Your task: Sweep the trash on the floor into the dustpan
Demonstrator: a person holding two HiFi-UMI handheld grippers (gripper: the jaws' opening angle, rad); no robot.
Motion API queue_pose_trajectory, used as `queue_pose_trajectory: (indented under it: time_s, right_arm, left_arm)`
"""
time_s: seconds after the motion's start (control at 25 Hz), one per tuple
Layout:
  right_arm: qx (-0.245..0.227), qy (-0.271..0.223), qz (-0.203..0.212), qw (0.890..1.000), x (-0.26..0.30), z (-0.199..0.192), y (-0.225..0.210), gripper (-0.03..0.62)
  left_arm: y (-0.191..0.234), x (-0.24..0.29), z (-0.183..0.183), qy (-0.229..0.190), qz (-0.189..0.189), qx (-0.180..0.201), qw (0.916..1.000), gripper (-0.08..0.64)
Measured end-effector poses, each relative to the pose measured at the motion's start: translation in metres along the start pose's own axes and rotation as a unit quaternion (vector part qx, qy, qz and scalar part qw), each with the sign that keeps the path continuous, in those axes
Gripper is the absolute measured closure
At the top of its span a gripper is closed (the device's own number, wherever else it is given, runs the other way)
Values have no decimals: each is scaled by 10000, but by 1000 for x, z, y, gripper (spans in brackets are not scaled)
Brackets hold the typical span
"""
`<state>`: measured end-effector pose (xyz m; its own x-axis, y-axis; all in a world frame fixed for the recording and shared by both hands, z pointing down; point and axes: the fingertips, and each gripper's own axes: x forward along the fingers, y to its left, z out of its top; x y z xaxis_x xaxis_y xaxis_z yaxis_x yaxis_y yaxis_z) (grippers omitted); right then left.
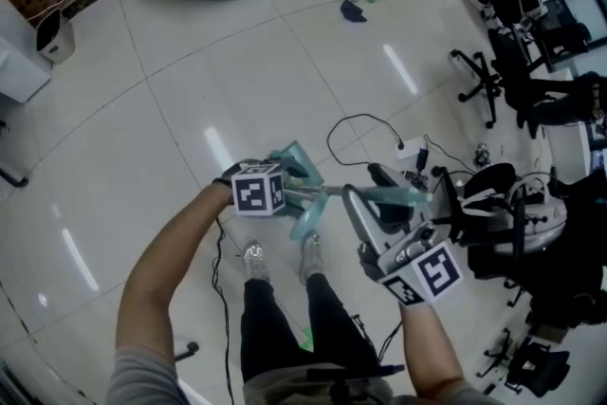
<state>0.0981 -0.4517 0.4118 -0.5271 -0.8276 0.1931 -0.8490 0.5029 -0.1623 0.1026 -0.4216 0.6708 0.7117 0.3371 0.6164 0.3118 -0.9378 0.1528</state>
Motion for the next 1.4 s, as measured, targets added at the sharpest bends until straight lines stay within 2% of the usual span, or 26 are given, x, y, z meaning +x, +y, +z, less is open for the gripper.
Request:
queue_pose_trajectory:
  time_s: [0.04,0.12,0.28,0.36,0.44,0.48,0.52,0.64,0.72,0.8,0.88,1.0,1.2,1.4]
  right_arm:
    - [-20,60,-12,10000,1,0,1,378]
    - [-77,173,-16,9998,0,0,3,332]
    - [-161,264,-92,9995,-14,7,6,307]
    - [-204,287,-138,9993,-25,13,11,307]
    - [-227,247,-164,9993,-38,22,14,307]
    - [-236,202,-177,9994,-46,28,15,307]
    - [-243,148,-192,9994,-52,34,16,307]
    - [-234,-13,-258,9994,-69,51,15,307]
    - [-208,-143,-335,9991,-79,61,12,307]
    - [-159,-350,-403,9984,-90,70,9,456]
    - [-132,-567,-453,9973,-99,78,8,524]
    - [-260,-680,-503,9961,-106,89,7,587]
    - [-241,-768,-233,9965,-109,99,20,592]
    - [-19,-923,-58,9957,-120,98,24,592]
  left_arm:
    - [1,-8,-4,33,102,-81,9999,247]
    - [5,-27,-8,30,381,-272,9989,247]
    - [10,-75,9,-427,998,-669,9918,255]
    - [7,-103,28,-757,1395,-741,9845,332]
    - [4,-130,53,-1105,1924,-755,9722,448]
    - [2,-144,68,-1291,2193,-770,9640,513]
    - [-1,-158,83,-1506,2432,-816,9547,548]
    - [-15,-196,129,-2240,2909,-1212,9222,557]
    - [-29,-211,154,-2549,3121,-1494,9029,557]
    - [-40,-220,171,-2645,3312,-1656,8905,557]
    - [-49,-226,188,-2651,3454,-1662,8848,557]
    - [-59,-233,221,-2721,3563,-1521,8809,557]
    - [-66,-244,254,-2552,3905,-1379,8737,557]
    - [-78,-231,265,-2428,3937,-1332,8765,557]
